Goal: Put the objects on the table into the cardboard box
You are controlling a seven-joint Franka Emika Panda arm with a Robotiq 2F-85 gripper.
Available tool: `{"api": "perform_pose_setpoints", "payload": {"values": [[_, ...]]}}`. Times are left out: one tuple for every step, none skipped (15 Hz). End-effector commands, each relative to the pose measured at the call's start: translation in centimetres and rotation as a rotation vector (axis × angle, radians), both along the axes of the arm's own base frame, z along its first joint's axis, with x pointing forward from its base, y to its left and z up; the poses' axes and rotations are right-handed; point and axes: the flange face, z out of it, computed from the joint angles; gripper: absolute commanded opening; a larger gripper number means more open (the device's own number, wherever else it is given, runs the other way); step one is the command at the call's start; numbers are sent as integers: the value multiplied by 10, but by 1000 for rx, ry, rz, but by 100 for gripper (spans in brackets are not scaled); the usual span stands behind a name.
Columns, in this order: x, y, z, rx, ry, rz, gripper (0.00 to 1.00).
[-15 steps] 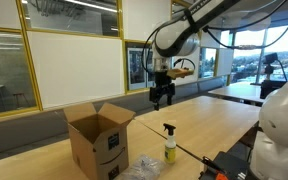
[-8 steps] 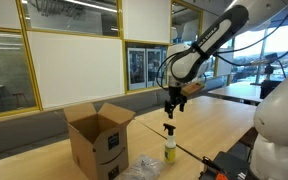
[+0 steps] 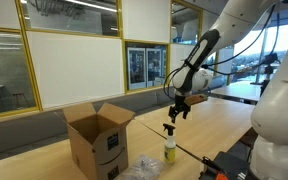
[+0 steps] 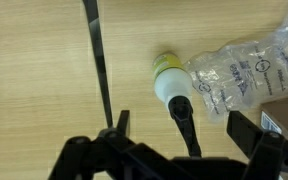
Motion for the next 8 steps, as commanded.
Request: {"api": "perform_pose_setpoints", "payload": {"values": [[26,-10,-21,68,-37,8,100],[32,-11,-26,93,-42,20,100],[37,-12,-29,117,-48,31,100],[43,-12,-31,145,-55,52,100],[48,-12,-36,164,-60,70,100],[53,-13,-39,182,-67,84,100],[57,-13,-43,194,-69,99,100],[59,-13,-48,195,-65,115,100]]}}
